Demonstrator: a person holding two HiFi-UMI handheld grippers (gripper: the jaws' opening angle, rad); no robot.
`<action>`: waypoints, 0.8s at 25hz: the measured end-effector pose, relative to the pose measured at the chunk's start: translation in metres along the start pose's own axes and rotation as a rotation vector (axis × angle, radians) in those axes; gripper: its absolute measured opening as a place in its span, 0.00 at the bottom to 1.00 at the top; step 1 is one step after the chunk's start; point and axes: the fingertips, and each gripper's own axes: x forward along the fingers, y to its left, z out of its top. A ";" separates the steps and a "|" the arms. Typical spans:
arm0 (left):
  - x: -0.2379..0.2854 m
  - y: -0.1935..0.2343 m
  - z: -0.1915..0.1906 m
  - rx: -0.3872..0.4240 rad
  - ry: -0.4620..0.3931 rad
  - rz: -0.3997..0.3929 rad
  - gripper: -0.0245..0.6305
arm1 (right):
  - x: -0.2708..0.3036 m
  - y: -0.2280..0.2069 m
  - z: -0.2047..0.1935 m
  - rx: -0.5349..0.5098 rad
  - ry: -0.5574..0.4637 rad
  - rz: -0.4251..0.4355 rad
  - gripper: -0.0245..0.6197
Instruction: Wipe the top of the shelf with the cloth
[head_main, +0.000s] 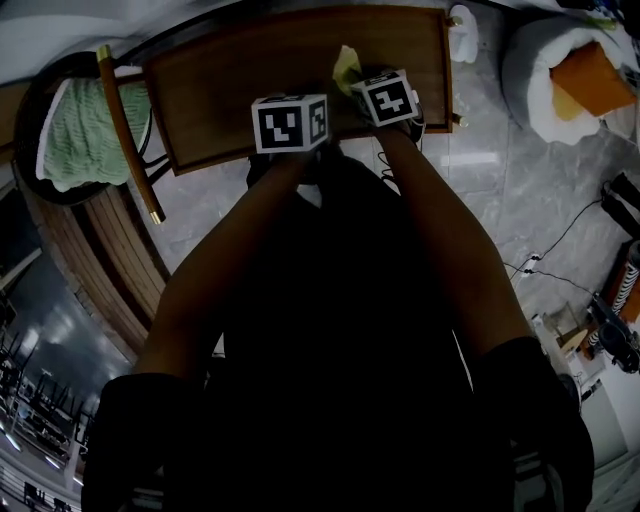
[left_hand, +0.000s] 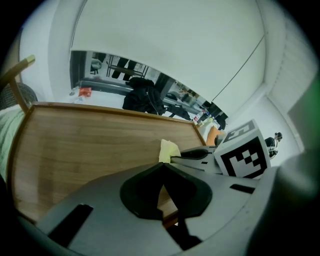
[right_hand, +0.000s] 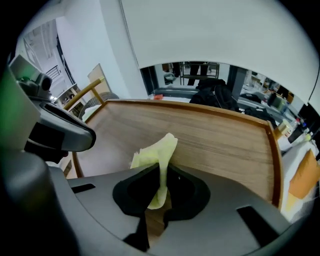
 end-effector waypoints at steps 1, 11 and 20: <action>0.004 -0.006 0.000 0.003 0.002 -0.007 0.05 | -0.005 -0.011 -0.001 0.004 -0.012 -0.014 0.11; 0.016 -0.036 0.010 0.030 -0.008 -0.019 0.05 | -0.043 -0.096 -0.029 0.093 0.014 -0.174 0.11; -0.001 -0.025 0.018 0.007 -0.051 -0.019 0.05 | -0.069 -0.146 -0.049 0.138 0.109 -0.361 0.11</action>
